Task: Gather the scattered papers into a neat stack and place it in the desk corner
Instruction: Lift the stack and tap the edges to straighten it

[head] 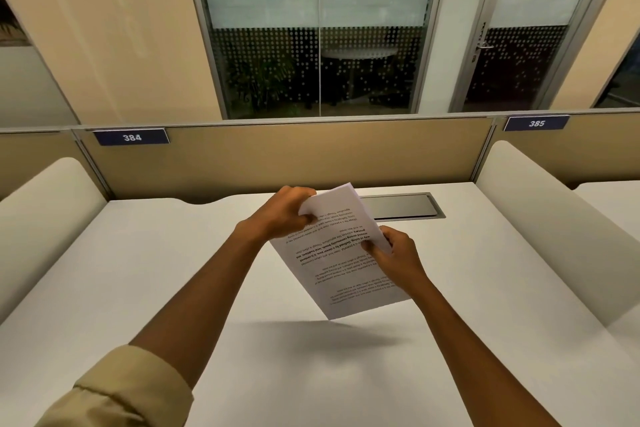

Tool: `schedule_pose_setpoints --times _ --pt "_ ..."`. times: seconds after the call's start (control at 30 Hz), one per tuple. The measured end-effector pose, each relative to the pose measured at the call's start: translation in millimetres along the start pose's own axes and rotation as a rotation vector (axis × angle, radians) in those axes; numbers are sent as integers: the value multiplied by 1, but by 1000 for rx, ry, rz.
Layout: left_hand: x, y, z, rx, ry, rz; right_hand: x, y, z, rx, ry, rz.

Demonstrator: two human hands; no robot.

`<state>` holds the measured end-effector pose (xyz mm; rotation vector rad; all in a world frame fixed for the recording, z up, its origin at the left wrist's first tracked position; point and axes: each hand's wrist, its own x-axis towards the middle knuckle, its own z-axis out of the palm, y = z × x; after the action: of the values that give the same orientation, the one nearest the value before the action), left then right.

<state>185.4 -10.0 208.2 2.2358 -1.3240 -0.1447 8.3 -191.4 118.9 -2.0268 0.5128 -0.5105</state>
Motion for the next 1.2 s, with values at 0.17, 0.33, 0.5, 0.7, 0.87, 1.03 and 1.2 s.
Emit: schedule_pose_setpoints --times 0.17,0.33,0.5,0.7,0.87,1.03,1.2 --pt "-6 -9 -13 36 81 -61 -1 3 -8 11 11 14" --pt "-25 -31 -14 -300 170 -200 -5 13 -15 101 5 43" --pt "-57 -41 33 -915 240 -275 -16 21 -10 265 -16 72" --pt "-81 -20 107 -1156 388 -403 -24 28 11 403 32 162" --pt "-86 -3 128 -1051 587 -474 -29 34 24 334 90 153" --pt "-83 10 134 -865 668 -469 -31 33 32 334 156 159" --pt "-94 11 144 -814 671 -423 -38 40 40 358 166 193"
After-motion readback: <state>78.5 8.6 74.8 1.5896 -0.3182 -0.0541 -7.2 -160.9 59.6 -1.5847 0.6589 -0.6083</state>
